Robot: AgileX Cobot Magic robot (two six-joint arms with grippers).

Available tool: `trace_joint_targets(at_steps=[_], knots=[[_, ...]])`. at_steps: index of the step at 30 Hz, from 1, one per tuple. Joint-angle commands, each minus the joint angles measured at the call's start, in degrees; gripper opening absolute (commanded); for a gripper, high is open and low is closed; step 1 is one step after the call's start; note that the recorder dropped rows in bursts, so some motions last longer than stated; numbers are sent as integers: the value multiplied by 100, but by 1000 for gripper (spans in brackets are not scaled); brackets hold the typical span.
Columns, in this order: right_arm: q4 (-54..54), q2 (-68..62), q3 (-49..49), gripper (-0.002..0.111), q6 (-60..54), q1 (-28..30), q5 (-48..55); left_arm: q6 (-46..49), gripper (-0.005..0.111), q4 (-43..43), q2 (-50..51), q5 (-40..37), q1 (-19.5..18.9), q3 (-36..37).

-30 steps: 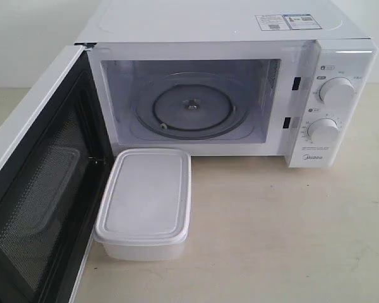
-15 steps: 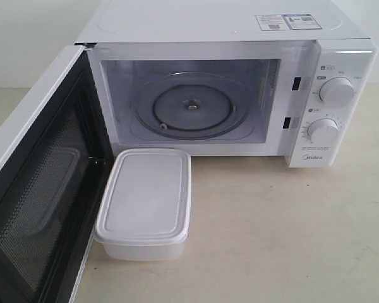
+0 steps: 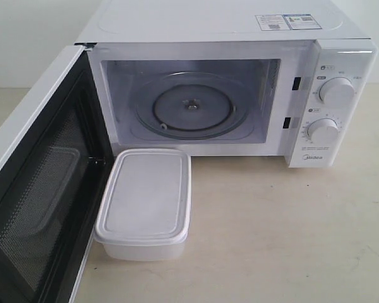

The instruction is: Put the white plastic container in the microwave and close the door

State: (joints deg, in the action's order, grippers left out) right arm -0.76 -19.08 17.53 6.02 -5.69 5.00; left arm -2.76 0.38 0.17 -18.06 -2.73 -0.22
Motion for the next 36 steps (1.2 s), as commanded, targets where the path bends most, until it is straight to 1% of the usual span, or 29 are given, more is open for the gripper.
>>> trace_joint_targets(at_steps=[1, 2, 5, 10, 14, 20, 25, 30, 34, 36], knots=[[20, -1691, 669, 0, -54, -12, 1468, 31, 4, -38, -17, 46, -4, 22], [20, -2067, 764, 0, -54, -12, 1505, 31, 4, -38, -17, 46, -4, 22], [8, -2986, 927, 0, -54, -12, 1194, 31, 4, -38, -17, 46, -4, 22], [-2, -3940, 941, 0, -54, -12, -38, 31, 4, -38, -17, 46, -4, 22], [-25, -4288, 941, 0, 8, -12, -572, 31, 4, -38, -17, 46, -4, 22], [-25, -4348, 941, 0, 8, -12, -1092, 31, 4, -38, -17, 46, -4, 22], [-25, -4348, 1162, 0, 8, -12, -819, 31, 4, -38, -17, 46, -4, 22], [-25, -4348, 1527, 0, -250, -12, 39, 31, 4, -38, -17, 46, -4, 22], [-25, -4348, 1537, 0, -515, -12, 100, 31, 4, -38, -17, 46, -4, 22], [-25, -4348, 1512, 0, -571, -26, -157, 31, 4, -38, -17, 46, -4, 22]])
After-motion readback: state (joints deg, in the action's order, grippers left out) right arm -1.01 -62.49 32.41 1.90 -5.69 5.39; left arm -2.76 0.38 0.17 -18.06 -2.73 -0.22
